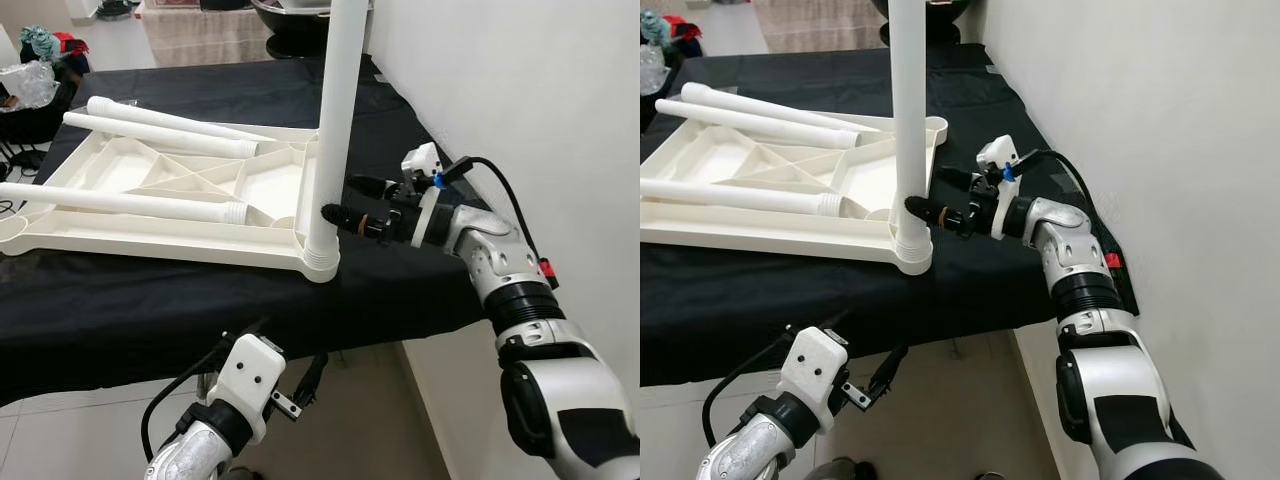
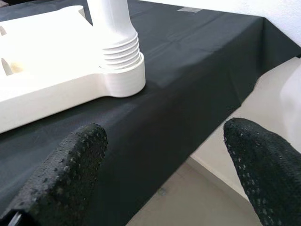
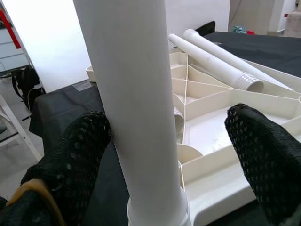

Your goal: Building children table

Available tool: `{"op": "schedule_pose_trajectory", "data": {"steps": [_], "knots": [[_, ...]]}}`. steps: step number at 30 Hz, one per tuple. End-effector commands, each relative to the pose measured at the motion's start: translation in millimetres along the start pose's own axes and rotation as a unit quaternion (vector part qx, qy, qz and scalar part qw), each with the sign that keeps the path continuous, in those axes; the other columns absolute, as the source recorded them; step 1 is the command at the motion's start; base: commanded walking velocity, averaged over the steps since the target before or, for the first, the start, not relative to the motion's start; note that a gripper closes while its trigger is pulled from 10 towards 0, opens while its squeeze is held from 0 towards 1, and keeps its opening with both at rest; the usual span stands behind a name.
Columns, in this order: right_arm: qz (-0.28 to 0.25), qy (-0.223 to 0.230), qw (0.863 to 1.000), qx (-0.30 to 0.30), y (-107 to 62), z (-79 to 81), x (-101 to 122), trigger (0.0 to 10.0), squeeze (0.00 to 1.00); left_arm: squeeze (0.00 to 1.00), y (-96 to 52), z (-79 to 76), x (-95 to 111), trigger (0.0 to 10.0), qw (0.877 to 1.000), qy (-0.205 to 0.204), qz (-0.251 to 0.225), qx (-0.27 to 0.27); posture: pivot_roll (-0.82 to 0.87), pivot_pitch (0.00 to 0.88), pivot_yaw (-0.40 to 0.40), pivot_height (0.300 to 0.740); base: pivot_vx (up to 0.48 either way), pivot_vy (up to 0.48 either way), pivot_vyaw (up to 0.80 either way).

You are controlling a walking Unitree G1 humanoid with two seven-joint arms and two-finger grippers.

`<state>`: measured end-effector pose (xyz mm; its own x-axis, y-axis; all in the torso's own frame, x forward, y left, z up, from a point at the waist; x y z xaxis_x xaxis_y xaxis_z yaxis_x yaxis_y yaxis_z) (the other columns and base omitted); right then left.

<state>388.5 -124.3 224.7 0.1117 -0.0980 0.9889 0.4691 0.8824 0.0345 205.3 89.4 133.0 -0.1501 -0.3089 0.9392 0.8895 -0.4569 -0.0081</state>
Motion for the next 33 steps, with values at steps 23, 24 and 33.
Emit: {"op": "schedule_pose_trajectory", "data": {"steps": [23, 24, 33], "knots": [[-0.031, 0.007, 0.999, 0.032, 27.5, 14.7, 16.3, 10.0, 0.0, 0.0, -0.6, -1.9, 3.1, 10.0, 1.0, -0.004, -0.004, -0.001, 0.11, 0.136, -0.06, 0.74, 0.0, 0.0, 0.0], [-0.032, 0.007, 0.999, 0.032, 28.3, 15.0, 16.9, 10.0, 0.0, 0.0, -0.6, -1.9, 3.1, 10.0, 1.0, -0.004, -0.004, -0.001, 0.11, 0.136, -0.06, 0.74, 0.0, 0.0, 0.0], [-0.035, 0.016, 0.998, 0.041, 35.3, 19.4, 17.2, 10.0, 0.0, 0.0, -0.5, -2.3, 3.4, 10.0, 1.0, -0.004, -0.005, -0.001, 0.11, 0.139, -0.063, 0.74, 0.0, 0.0, 0.0]]}}
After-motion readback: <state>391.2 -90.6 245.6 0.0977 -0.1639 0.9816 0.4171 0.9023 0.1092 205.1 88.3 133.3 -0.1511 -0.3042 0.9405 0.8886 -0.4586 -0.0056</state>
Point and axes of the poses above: a point about 5 cm out from each wrist's last joint towards the gripper, its own y axis pointing out of the wrist towards the gripper, its own x axis along the axis of the wrist's last joint, z = x × y, the point moved 2 cm from there along y, pointing out of the wrist towards the gripper, and after that the axes turned 11 degrees about y, right-handed, at the moved point
